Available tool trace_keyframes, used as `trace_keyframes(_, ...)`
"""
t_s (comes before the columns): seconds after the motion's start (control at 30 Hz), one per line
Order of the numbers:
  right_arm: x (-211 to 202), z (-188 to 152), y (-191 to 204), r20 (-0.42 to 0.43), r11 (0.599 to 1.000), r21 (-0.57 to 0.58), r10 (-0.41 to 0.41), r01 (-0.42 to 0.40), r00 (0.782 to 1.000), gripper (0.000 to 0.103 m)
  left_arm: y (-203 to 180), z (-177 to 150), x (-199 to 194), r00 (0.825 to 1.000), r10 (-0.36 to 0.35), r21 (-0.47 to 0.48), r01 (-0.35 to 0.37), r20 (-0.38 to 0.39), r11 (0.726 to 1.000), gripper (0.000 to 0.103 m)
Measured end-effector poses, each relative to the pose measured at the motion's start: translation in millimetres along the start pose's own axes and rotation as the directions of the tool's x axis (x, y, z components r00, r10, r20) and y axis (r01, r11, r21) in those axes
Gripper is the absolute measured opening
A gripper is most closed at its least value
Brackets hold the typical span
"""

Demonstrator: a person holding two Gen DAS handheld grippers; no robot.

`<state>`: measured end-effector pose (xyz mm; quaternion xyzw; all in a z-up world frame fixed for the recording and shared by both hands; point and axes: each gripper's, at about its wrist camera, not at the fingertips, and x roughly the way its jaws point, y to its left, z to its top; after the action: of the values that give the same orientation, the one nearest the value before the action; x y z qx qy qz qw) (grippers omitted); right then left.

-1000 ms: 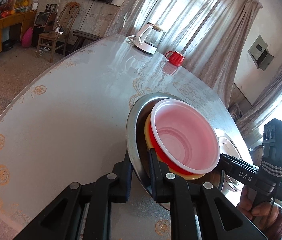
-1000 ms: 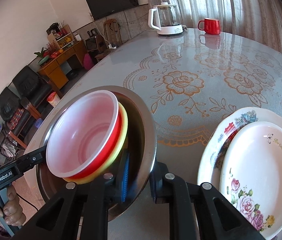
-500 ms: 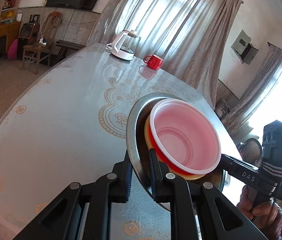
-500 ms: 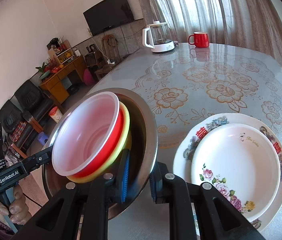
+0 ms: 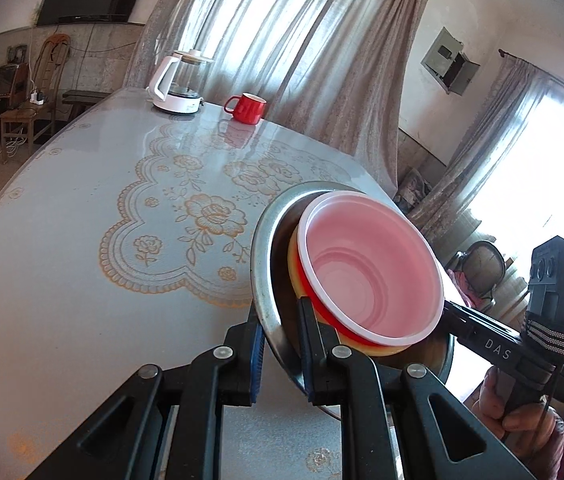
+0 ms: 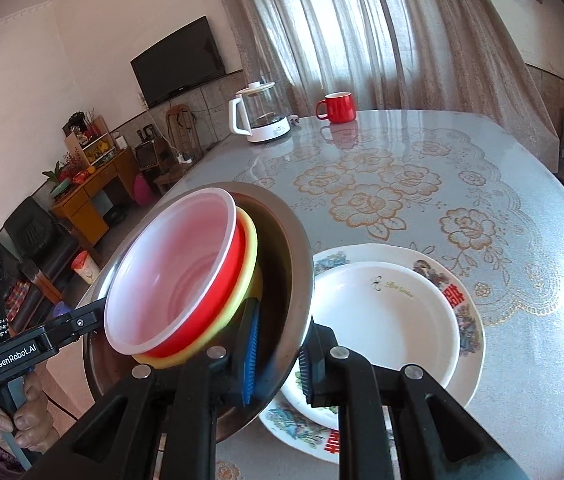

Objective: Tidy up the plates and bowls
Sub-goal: 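Lift the nested steel bowl with the left tool over the plate stack, then lower the steel bowl onto the rose-pattern plate with the left tool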

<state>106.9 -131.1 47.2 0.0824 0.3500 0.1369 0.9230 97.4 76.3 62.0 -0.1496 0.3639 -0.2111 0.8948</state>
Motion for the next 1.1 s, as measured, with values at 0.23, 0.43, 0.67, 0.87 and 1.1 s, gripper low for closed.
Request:
trace_keyframes(0.23, -13, -2, -31, 0.019, 0.996, 0.064, -0.071, 0.069, 0.997, 0.016, -29, 7, 24, 0.999, -0.03, 0.054, 0.032, -0.037, 0.998, 0.016)
trace_keyframes(0.43, -17, -5, -54, 0.018, 0.987, 0.113, -0.114, 0.112, 0.993, 0.016, -43, 11, 44, 0.996, -0.047, 0.079, 0.052, -0.07, 0.995, 0.016)
trace_keyframes(0.67, -12, -11, -74, -0.013, 0.976, 0.153, -0.155, 0.155, 0.988, 0.016, -50, 6, 67, 0.993, -0.039, 0.087, 0.049, -0.115, 0.995, 0.016)
trace_keyframes(0.87, 0, -15, -85, -0.052, 0.967, 0.179, -0.176, 0.183, 0.983, 0.016, -52, 3, 82, 0.989, -0.023, 0.099, 0.038, -0.148, 0.994, 0.016)
trace_keyframes(1.1, 14, -21, -95, -0.102, 0.959, 0.201, -0.181, 0.198, 0.978, 0.016, -51, -2, 93, 0.984, -0.001, 0.094, 0.018, -0.176, 0.995, 0.016)
